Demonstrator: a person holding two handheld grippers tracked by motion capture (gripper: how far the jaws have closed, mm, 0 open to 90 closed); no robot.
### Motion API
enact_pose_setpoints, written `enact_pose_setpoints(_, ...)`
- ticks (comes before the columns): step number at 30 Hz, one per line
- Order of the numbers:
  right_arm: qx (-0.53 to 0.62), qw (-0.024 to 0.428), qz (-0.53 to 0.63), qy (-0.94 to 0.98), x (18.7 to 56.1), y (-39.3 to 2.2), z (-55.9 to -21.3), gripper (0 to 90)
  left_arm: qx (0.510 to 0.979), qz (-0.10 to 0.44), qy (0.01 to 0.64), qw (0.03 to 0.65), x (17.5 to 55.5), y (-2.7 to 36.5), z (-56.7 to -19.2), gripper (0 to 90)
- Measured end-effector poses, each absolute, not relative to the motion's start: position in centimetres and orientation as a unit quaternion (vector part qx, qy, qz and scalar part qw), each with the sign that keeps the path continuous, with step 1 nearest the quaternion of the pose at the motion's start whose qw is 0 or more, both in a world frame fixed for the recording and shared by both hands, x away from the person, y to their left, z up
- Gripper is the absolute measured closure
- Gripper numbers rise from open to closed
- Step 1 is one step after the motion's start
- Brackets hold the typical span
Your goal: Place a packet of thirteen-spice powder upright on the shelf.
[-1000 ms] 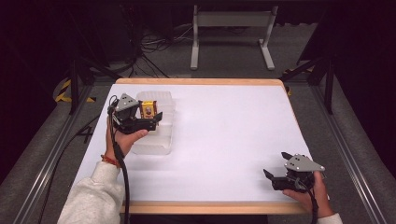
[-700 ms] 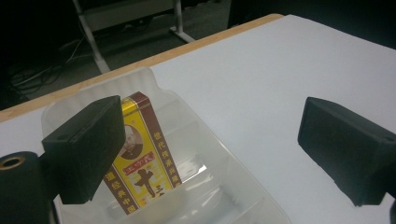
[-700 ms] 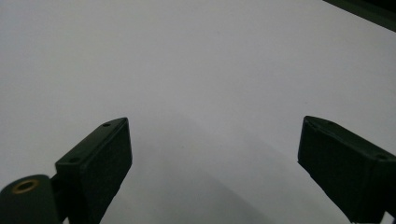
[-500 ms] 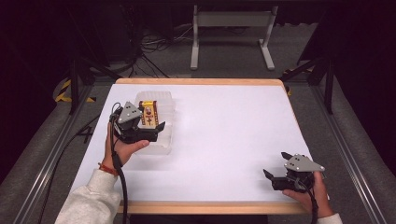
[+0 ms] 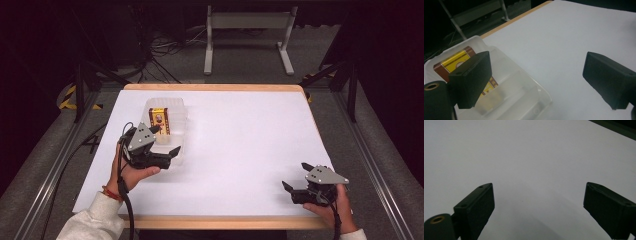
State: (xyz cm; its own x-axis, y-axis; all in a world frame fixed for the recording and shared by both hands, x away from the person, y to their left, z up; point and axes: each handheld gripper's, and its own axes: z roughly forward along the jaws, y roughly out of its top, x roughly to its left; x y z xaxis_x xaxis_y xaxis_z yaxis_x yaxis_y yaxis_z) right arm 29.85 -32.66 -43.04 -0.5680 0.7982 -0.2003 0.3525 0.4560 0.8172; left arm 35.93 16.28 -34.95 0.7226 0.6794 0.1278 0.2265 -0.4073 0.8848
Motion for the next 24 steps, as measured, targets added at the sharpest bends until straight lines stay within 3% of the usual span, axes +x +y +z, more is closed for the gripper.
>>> enact_pose_setpoints(24,0.361,0.296,0.378,0.799,29.8,-32.6,-43.0,10.5,0.832,0.231,0.241,0.442,31.8,17.7,-36.8,15.3)
